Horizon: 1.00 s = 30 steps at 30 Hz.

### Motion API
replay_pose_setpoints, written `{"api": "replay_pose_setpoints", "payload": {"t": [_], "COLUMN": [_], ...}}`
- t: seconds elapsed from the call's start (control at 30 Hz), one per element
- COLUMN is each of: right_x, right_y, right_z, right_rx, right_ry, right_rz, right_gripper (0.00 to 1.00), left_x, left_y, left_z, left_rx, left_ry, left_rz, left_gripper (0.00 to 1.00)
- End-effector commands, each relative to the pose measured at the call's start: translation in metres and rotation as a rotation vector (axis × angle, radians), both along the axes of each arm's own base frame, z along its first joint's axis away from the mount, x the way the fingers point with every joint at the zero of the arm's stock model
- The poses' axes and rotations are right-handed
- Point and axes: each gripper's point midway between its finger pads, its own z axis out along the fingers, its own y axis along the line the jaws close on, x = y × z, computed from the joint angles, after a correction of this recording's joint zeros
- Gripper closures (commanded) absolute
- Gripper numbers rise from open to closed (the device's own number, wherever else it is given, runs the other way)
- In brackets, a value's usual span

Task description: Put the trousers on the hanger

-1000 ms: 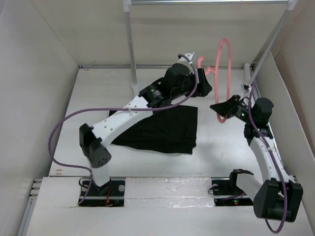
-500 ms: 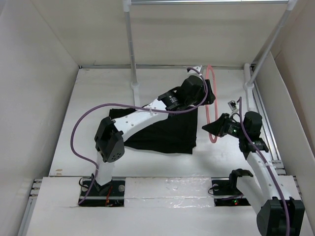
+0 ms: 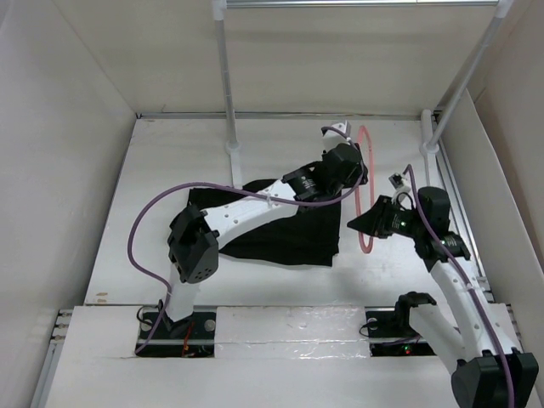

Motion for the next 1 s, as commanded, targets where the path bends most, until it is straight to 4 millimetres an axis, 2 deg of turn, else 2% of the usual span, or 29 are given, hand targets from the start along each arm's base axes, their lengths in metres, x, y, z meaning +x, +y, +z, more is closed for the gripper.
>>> {"api": "replay_pose_setpoints", "payload": {"t": [0.0, 0.13, 0.17, 0.2, 0.23, 0.37, 0.63, 0.7, 0.73, 0.8, 0.83, 0.9, 0.93, 0.97], "right_x": [0.009, 0.026, 0.032, 0.032, 0.036, 0.031, 0.017, 0.018, 0.021, 0.023, 0.025, 0.031, 0.034, 0.035], "right_y": [0.003, -0.013, -0.016, -0.016, -0.017, -0.011, -0.013, -0.017, -0.021, -0.021, -0.022, -0.026, -0.025, -0.026], "right_z": [0.059, 0.059, 0.058, 0.058, 0.06, 0.065, 0.029, 0.016, 0.014, 0.012, 0.011, 0.011, 0.012, 0.014], "right_rx": [-0.051, -0.105, -0.101, -0.101, -0.09, -0.08, -0.114, -0.149, -0.152, -0.148, -0.153, -0.159, -0.157, -0.15], "right_ry": [-0.243, -0.241, -0.234, -0.234, -0.244, -0.241, -0.168, -0.148, -0.148, -0.15, -0.152, -0.165, -0.171, -0.174], "right_rz": [0.052, -0.026, -0.043, -0.043, -0.052, -0.024, -0.025, -0.042, -0.058, -0.057, -0.065, -0.086, -0.084, -0.085], "right_gripper": [1.0, 1.0, 1.0, 1.0, 1.0, 1.0, 1.0, 1.0, 1.0, 1.0, 1.0, 1.0, 1.0, 1.0], "left_x": [-0.019, -0.031, -0.037, -0.037, -0.039, -0.038, -0.026, -0.024, -0.025, -0.028, -0.026, -0.032, -0.028, -0.029], "left_y": [-0.008, 0.0, 0.008, 0.008, 0.012, 0.017, 0.011, 0.013, 0.013, 0.014, 0.017, 0.019, 0.022, 0.024], "left_z": [-0.018, -0.018, -0.01, -0.01, 0.003, -0.007, 0.015, 0.016, 0.024, 0.022, 0.032, 0.032, 0.045, 0.043], "left_rx": [0.068, 0.074, 0.041, 0.041, 0.009, 0.016, -0.047, -0.062, -0.09, -0.106, -0.15, -0.177, -0.216, -0.216], "left_ry": [0.01, 0.021, 0.023, 0.023, 0.009, 0.018, -0.012, -0.005, -0.006, 0.007, 0.009, 0.021, 0.001, 0.009], "left_rz": [0.0, -0.008, -0.008, -0.008, -0.006, 0.02, 0.041, 0.047, 0.046, 0.041, 0.048, 0.035, 0.043, 0.048], "left_gripper": [0.64, 0.62, 0.59, 0.59, 0.57, 0.56, 0.56, 0.56, 0.56, 0.55, 0.49, 0.4, 0.37, 0.37]}}
